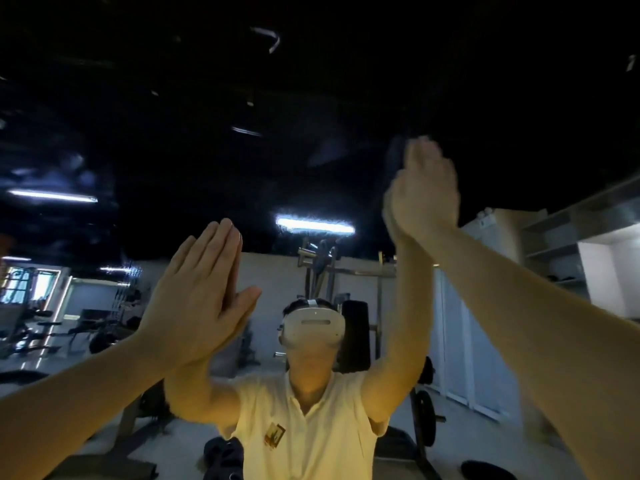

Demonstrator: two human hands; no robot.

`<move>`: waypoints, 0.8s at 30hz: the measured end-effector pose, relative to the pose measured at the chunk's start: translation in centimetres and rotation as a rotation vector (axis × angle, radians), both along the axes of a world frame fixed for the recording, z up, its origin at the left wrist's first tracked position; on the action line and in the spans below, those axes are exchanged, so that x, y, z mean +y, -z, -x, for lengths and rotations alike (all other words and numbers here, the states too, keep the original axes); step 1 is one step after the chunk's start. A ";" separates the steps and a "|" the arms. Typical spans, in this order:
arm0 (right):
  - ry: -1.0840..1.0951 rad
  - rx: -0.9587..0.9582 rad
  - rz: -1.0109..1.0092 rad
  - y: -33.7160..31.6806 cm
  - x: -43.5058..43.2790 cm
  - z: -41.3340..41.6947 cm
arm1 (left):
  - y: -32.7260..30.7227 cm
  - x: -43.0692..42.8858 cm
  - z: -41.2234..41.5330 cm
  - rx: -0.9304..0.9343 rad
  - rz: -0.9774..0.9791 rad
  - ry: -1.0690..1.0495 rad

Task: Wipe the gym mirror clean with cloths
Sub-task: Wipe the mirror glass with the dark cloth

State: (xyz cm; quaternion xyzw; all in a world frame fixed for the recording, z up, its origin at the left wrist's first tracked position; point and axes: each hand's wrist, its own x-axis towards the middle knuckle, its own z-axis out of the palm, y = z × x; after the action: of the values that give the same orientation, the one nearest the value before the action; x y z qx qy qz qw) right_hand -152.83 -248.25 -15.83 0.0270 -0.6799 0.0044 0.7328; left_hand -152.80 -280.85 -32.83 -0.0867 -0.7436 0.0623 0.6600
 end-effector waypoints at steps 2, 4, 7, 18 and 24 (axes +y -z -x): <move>-0.025 -0.035 0.264 -1.2 2.4 -0.1 | 0.0 0.0 0.1 -0.008 0.007 -0.005; -0.082 -0.081 0.398 -2.1 1.4 -0.6 | 0.1 0.0 0.4 -0.010 0.005 -0.006; -0.125 -0.037 0.193 -1.0 -5.1 -1.3 | 0.1 0.0 0.4 -0.013 0.002 0.008; -0.130 -0.032 -0.160 -0.6 -4.5 -0.2 | 0.1 -1.0 -0.2 -0.043 0.038 -0.008; -0.028 -0.090 0.214 -0.9 -2.1 0.0 | 0.1 -1.1 0.1 -0.049 0.053 -0.005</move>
State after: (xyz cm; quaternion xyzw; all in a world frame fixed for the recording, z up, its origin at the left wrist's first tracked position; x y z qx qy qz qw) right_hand -152.82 -250.39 -14.95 -0.0420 -0.7073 0.0885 0.7001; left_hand -152.86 -281.97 -32.96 -0.1039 -0.7579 0.0814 0.6389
